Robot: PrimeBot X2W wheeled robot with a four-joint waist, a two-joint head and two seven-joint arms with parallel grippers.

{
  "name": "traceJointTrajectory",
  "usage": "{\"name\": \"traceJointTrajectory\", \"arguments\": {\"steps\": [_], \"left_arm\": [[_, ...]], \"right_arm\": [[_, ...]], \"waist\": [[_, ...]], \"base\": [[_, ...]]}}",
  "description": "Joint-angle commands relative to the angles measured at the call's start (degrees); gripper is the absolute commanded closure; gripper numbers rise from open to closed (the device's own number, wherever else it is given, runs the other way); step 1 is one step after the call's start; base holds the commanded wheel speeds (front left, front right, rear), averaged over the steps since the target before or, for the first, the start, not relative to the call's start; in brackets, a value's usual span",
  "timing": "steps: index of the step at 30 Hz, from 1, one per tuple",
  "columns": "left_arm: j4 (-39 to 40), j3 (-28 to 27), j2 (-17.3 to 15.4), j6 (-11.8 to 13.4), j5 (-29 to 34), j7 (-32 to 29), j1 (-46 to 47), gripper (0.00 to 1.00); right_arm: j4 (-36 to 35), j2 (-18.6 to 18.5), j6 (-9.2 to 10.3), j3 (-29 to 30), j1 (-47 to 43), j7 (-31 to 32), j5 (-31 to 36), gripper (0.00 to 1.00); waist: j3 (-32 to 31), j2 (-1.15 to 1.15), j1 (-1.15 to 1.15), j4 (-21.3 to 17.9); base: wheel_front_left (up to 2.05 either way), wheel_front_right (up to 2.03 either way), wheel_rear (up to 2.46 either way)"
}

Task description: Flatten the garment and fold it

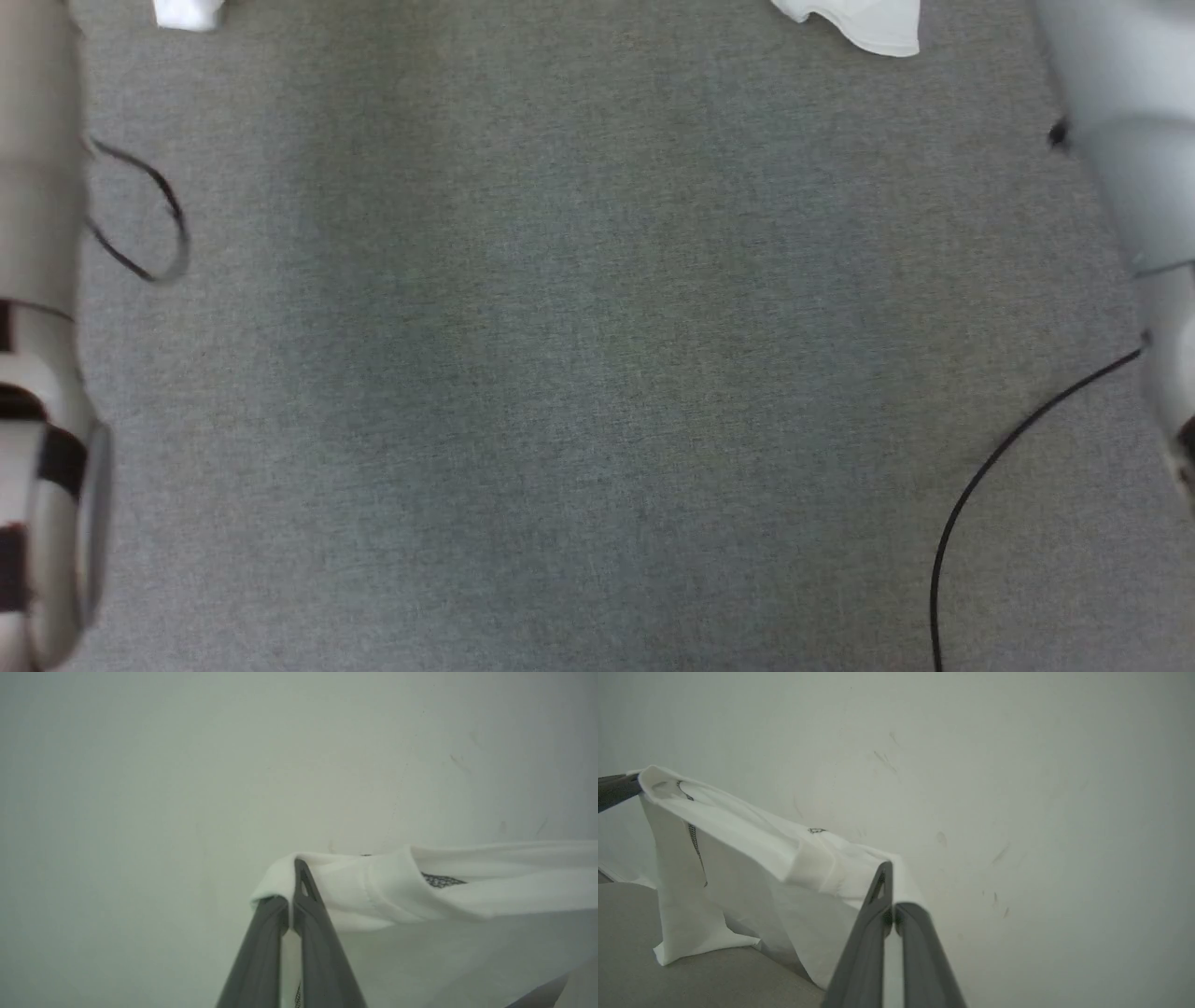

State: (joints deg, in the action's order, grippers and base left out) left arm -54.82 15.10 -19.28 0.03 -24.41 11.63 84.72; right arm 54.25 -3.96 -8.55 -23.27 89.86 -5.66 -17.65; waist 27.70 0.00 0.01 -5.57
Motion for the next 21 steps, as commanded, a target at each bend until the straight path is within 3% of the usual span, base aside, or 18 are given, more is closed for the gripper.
{"name": "traceJointTrajectory", "arguments": {"steps": [1, 7, 11, 18, 21], "left_arm": [[-1.91, -1.29, -1.54, 0.27, -0.78, 0.61, -2.26, 1.0], [-5.14, -3.52, 2.58, -1.49, -4.56, 2.82, -11.51, 1.0], [-4.16, -6.07, 4.59, -2.77, -7.08, 3.3, -21.99, 1.0], [9.37, -9.23, 6.83, -2.96, -6.57, 3.35, -47.11, 1.0], [16.71, -9.46, 7.89, -1.67, -6.06, 3.36, -57.54, 1.0]], "right_arm": [[1.77, -1.75, 1.06, -0.09, -1.91, -0.13, -1.14, 1.0], [4.88, -1.77, 1.06, -5.17, -10.41, -0.01, -6.17, 1.0], [2.96, -2.78, 1.06, -9.29, -19.83, -1.35, -10.26, 1.0], [-7.46, -7.72, 1.06, -13.31, -38.5, -5.13, -17.34, 1.0], [-13.35, -10.43, 1.06, -12.77, -46.29, -6.01, -18.58, 1.0]], "waist": [[0.05, 0.0, -0.01, 0.52], [-2.93, 0.0, -0.01, 2.82], [-7.7, 0.0, -0.01, 3.67], [-17.31, 0.0, -0.01, 3.7], [-20.88, 0.0, -0.01, 3.39]], "base": [[0.0, 0.0, 0.0], [0.0, 0.0, 0.0], [0.0, 0.0, 0.0], [0.0, 0.0, 0.0], [0.0, 0.0, 0.0]]}}
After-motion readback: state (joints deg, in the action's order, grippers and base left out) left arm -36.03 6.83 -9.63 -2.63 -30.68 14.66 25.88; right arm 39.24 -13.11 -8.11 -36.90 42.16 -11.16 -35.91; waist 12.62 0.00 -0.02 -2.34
